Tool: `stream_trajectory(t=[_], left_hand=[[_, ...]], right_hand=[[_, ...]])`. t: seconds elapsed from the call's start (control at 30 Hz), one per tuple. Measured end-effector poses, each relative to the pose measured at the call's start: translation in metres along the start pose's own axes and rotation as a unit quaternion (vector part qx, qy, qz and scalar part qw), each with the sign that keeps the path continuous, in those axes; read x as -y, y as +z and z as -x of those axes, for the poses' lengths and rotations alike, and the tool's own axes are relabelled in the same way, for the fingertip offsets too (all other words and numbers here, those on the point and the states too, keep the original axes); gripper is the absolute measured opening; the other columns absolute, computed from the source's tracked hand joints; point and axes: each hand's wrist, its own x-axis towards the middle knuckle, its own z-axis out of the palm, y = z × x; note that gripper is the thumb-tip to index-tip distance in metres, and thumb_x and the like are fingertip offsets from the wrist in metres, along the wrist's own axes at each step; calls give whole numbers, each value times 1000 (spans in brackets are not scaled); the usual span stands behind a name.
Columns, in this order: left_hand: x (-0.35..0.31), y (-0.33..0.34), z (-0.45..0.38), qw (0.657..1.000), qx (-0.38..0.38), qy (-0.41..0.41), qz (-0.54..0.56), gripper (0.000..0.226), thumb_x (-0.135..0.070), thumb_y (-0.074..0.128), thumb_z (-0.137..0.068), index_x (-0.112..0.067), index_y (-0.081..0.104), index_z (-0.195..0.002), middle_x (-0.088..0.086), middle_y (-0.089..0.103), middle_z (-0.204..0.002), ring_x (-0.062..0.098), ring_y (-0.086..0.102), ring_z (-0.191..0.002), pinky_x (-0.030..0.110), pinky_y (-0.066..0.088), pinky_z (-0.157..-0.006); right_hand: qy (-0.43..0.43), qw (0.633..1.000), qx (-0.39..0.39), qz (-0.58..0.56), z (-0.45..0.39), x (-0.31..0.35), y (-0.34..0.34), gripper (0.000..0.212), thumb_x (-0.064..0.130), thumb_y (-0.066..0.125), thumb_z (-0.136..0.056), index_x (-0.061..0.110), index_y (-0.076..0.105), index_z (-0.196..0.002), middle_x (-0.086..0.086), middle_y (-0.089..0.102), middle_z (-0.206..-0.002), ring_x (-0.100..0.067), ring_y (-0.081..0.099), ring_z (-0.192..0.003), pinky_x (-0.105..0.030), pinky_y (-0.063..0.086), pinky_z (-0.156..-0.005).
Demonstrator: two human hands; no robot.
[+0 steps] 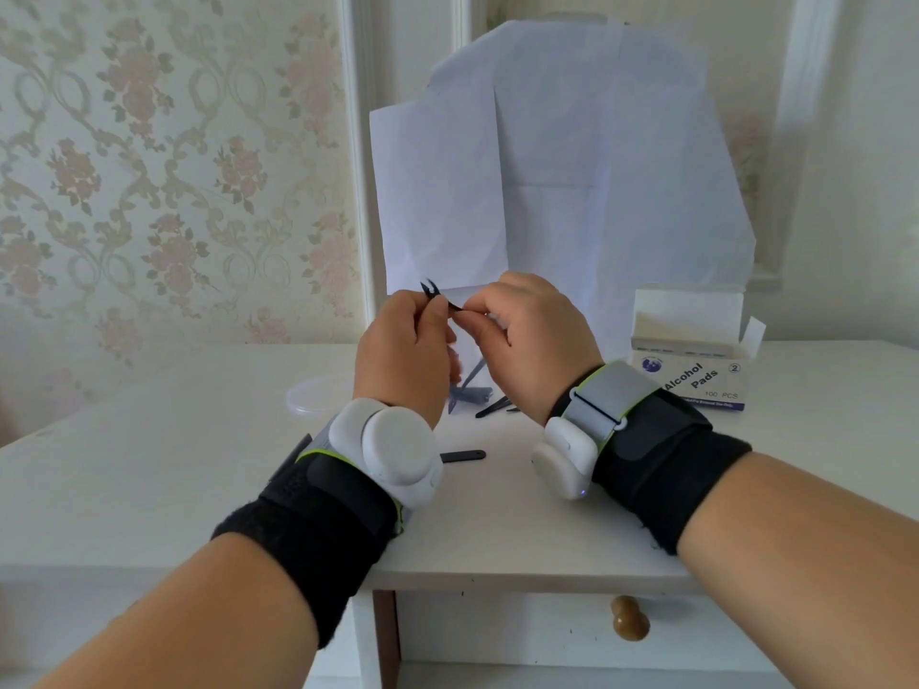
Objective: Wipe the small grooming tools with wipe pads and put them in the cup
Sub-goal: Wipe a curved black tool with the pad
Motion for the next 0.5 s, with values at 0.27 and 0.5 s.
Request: stream_trajectory(t=[0.27, 0.5], left_hand=[[2, 0, 0, 999, 5, 10, -30, 25, -28, 39, -101, -23, 60, -90, -10, 51, -72, 15, 49, -67, 28, 40, -64], [0, -1, 1, 997, -7, 12, -77, 22, -39, 44, -99, -22, 59, -95, -12, 54, -70, 3, 50, -62, 10, 35, -53]], right_hand=[[11, 1000, 17, -11, 0, -5, 2, 24, 34, 57, -97, 14, 68, -90, 7, 47, -77, -16, 47, -80, -39, 48, -68], [53, 998, 17, -40, 0, -3, -1, 20, 29, 56, -97, 14, 67, -102, 1, 60, -94, -18, 57, -94, -34, 51, -78]])
